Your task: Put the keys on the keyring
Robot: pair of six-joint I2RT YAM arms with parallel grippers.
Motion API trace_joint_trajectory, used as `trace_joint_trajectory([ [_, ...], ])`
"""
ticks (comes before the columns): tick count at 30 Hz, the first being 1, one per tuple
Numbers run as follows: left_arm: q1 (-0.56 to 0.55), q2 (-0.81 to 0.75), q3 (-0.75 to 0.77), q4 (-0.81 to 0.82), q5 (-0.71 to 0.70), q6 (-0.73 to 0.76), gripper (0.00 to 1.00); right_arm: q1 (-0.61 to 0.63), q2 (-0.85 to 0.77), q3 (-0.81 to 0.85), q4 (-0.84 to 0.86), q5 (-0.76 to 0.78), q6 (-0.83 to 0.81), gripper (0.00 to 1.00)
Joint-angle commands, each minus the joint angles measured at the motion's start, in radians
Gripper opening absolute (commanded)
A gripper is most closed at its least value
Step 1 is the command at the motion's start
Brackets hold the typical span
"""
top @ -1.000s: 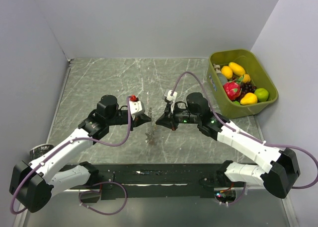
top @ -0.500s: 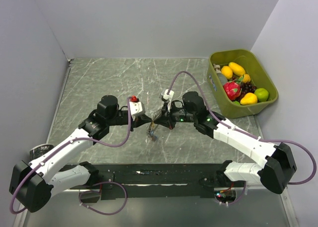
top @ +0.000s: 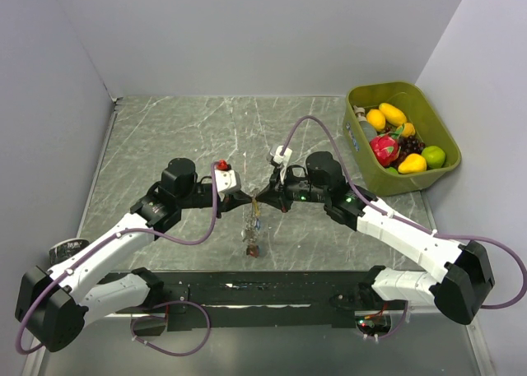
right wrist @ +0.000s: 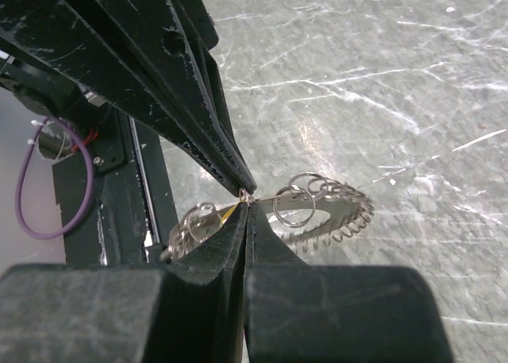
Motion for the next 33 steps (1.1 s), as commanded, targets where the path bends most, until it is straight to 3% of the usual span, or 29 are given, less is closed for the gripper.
trace_joint_trajectory([
  [1, -0.006, -0.032, 0.043, 0.041, 0.042, 0.015, 0.01, 0.005, -0.011, 0.018, 0.05, 0.042, 0.0, 0.0],
  [23, -0.006, -0.064, 0.031, 0.053, 0.019, 0.02, 0.01, -0.012, -0.034, -0.022, 0.021, 0.094, -0.032, 0.0],
  [33, -0.006, -0.078, 0.018, 0.078, 0.051, 0.012, 0.01, -0.016, -0.034, -0.037, 0.041, 0.008, -0.039, 0.0],
])
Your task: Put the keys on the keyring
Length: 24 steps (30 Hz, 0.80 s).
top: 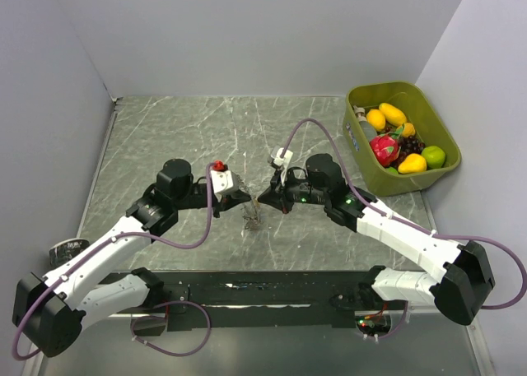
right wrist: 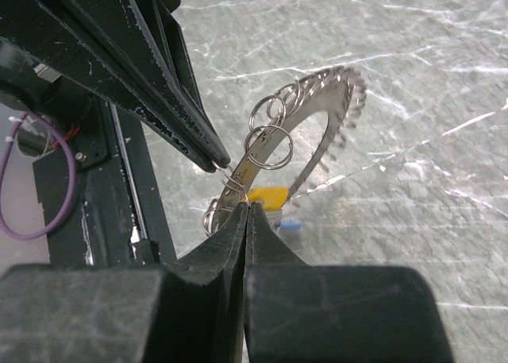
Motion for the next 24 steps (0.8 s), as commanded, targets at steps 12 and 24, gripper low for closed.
trace_joint_trajectory([
  [12, -0.006, -0.064, 0.0, 0.122, 0.162, 0.009, 0.01, -0.015, -0.258, -0.1, 0.121, 0.015, -0.055, 0.84],
  [24, -0.006, -0.105, -0.041, 0.215, 0.337, 0.007, 0.01, -0.017, -0.231, -0.045, 0.184, -0.342, -0.024, 0.55],
])
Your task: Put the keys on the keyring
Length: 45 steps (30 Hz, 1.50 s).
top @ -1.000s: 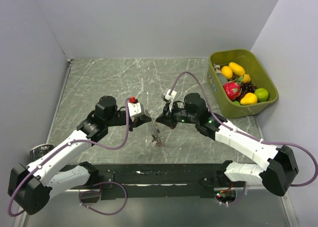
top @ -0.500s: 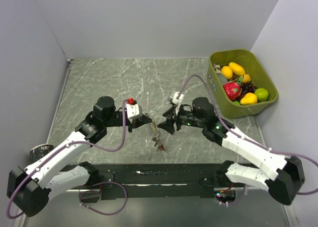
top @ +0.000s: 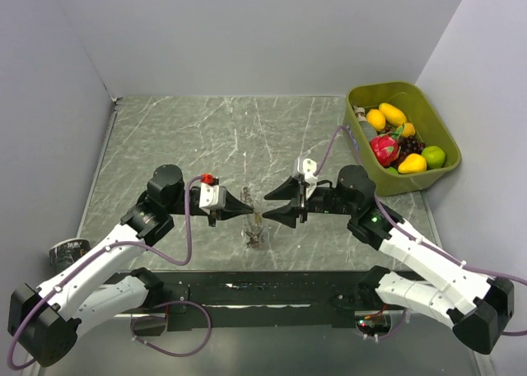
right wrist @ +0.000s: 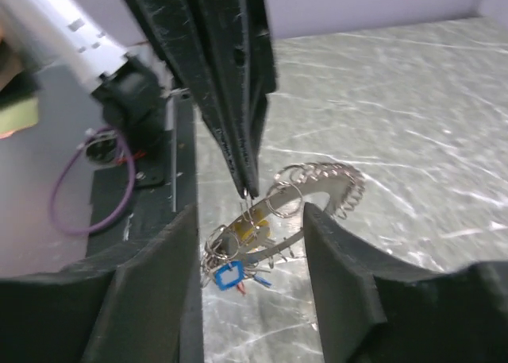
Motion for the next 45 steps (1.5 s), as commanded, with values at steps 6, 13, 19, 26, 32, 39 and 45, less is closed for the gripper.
trace_joint_trajectory([
  [6, -0.004, -0.035, 0.004, 0.124, 0.103, -0.003, 0.01, -0.005, 0.064, 0.053, 0.074, -0.173, 0.038, 0.39],
  [13, -0.004, -0.033, 0.007, 0.129, 0.104, -0.015, 0.01, -0.005, 0.082, 0.037, 0.103, -0.16, 0.06, 0.39],
  [19, -0.004, -0.033, 0.008, 0.132, 0.101, -0.018, 0.01, -0.002, 0.115, 0.039, 0.112, -0.173, 0.06, 0.39],
  [26, -0.004, -0.036, 0.007, 0.138, 0.101, -0.027, 0.01, -0.001, 0.124, 0.03, 0.115, -0.163, 0.089, 0.37],
  [32, -0.004, -0.029, 0.007, 0.146, 0.119, -0.036, 0.01, -0.001, 0.13, 0.039, 0.103, -0.114, 0.108, 0.1],
  [39, -0.004, -0.021, 0.01, 0.134, 0.11, -0.036, 0.01, -0.002, 0.134, 0.097, -0.001, -0.068, 0.071, 0.0],
  [45, -0.004, 0.017, 0.045, 0.052, 0.066, -0.009, 0.17, -0.001, 0.164, 0.22, -0.266, -0.016, -0.087, 0.0],
])
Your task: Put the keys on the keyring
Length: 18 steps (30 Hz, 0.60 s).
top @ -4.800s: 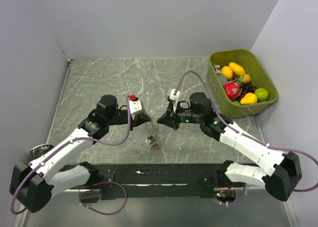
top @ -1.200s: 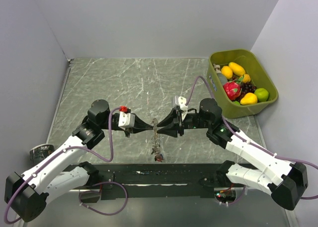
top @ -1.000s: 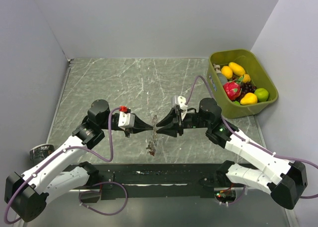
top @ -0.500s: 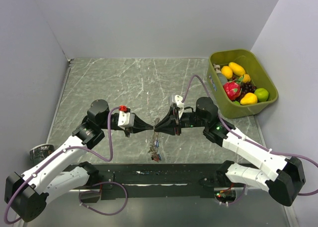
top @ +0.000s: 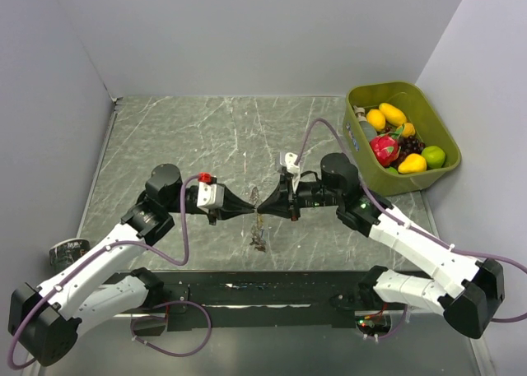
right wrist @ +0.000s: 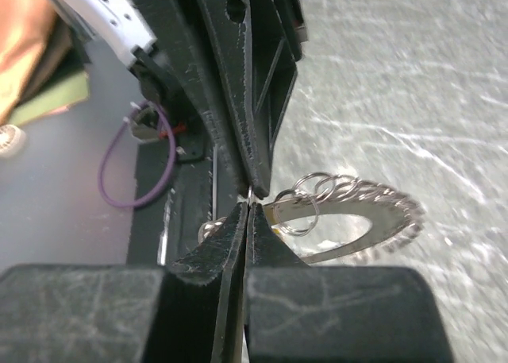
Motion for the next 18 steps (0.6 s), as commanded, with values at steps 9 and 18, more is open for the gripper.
trace_joint_trajectory([
  [9, -0.005, 0.037, 0.066, -0.13, -0.074, 0.092, 0.57, 0.006, 0.102, 0.279, -0.488, 0.186, -0.255, 0.0],
  [18, -0.007, 0.084, 0.077, -0.134, -0.06, 0.077, 0.54, 0.11, 0.19, 0.366, -0.617, 0.344, -0.316, 0.0],
])
